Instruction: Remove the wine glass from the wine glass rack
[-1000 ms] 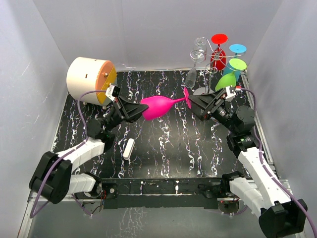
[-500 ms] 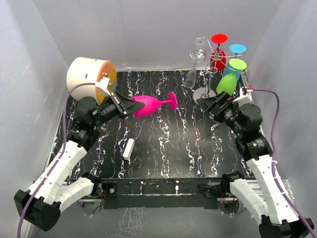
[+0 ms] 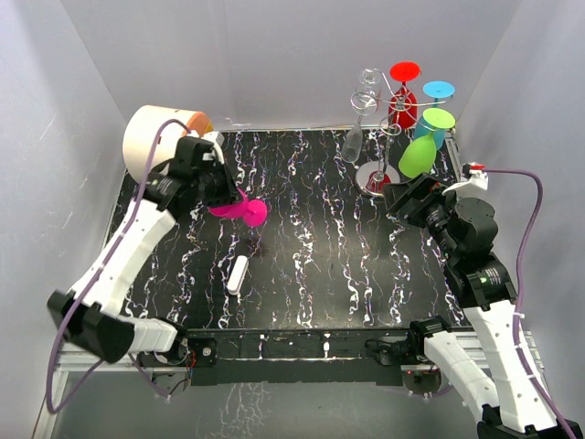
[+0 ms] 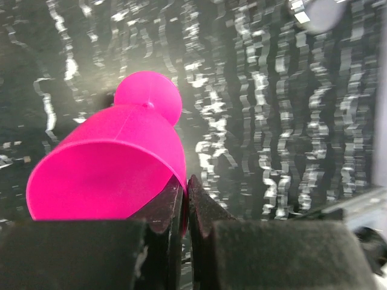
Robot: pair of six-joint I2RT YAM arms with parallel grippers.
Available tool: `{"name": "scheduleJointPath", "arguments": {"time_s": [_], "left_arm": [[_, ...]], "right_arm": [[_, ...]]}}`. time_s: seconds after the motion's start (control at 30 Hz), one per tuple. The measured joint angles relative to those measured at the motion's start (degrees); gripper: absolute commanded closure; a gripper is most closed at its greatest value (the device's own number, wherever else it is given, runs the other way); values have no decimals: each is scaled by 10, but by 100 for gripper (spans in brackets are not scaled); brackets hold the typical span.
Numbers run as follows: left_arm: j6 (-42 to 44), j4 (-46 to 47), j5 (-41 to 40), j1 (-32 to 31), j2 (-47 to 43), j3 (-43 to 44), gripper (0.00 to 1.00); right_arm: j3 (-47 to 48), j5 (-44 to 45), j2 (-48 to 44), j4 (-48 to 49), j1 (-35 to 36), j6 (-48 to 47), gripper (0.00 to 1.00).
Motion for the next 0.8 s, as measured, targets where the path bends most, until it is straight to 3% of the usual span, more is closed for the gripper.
{"name": "scheduleJointPath", "arguments": {"time_s": [0.27,0.5,0.67,0.8], "left_arm": [[84,-60,-74,-2,214,154,100],[124,-112,-115,-3,397,357,100],[140,-148,-125,-3,480,484,98],[150,-166,-129,-3,505,536,92]], "right_arm": [[0,8,-3,-7,0,-16,2],[0,16,-11,-12,0,-23,2],[-2,21,-19,-15,0,-33,2],[-4,29,-23,-19,0,-39,2]]}}
